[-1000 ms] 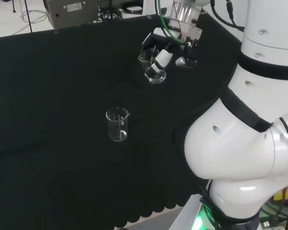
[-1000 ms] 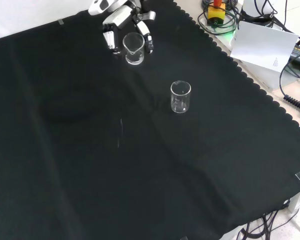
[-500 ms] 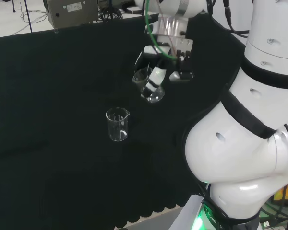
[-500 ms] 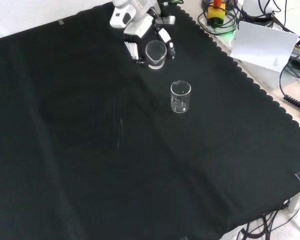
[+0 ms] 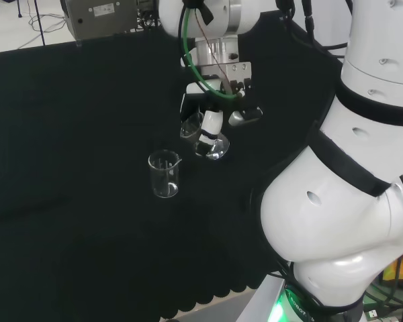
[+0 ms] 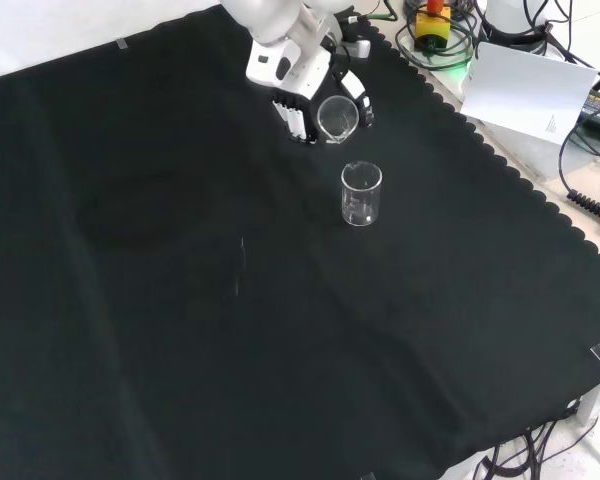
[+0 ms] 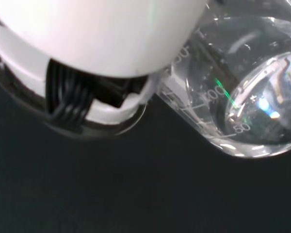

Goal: Pour the water from the handheld beaker into the one on the table.

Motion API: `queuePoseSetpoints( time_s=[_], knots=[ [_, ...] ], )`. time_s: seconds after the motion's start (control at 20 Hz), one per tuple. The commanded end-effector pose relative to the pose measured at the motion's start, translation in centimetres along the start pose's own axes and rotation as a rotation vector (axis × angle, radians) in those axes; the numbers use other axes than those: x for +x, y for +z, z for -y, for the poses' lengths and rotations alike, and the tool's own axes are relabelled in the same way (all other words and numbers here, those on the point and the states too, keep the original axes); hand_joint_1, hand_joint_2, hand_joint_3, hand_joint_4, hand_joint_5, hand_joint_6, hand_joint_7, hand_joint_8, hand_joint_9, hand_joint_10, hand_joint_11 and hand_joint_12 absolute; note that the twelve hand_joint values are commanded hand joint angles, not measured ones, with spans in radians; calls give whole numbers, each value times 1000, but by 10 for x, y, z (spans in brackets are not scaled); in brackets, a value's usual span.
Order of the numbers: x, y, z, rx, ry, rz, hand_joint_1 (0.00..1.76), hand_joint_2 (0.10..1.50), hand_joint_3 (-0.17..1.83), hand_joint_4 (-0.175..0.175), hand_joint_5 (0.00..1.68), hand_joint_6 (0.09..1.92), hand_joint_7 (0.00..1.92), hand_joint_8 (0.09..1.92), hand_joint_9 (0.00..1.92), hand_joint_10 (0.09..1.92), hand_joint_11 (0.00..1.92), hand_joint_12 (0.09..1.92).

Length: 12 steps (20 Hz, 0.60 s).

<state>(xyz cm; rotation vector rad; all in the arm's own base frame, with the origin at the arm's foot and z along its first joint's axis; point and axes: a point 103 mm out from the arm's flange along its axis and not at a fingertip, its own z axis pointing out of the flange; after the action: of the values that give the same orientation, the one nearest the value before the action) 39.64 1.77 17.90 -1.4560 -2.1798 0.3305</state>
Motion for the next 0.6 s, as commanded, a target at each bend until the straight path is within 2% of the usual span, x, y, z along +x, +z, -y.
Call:
queuePoseSetpoints(
  time_s=[0.05, 0.6],
  knots=[
    [9, 5, 6, 52, 2, 42, 1462, 306, 1155, -175, 1267, 865, 1338, 828, 1821, 87, 1331, 629],
    [25, 11, 1, 179, 42, 126, 1464, 297, 1159, -175, 1284, 828, 1361, 784, 1830, 87, 1332, 624]
  ],
)
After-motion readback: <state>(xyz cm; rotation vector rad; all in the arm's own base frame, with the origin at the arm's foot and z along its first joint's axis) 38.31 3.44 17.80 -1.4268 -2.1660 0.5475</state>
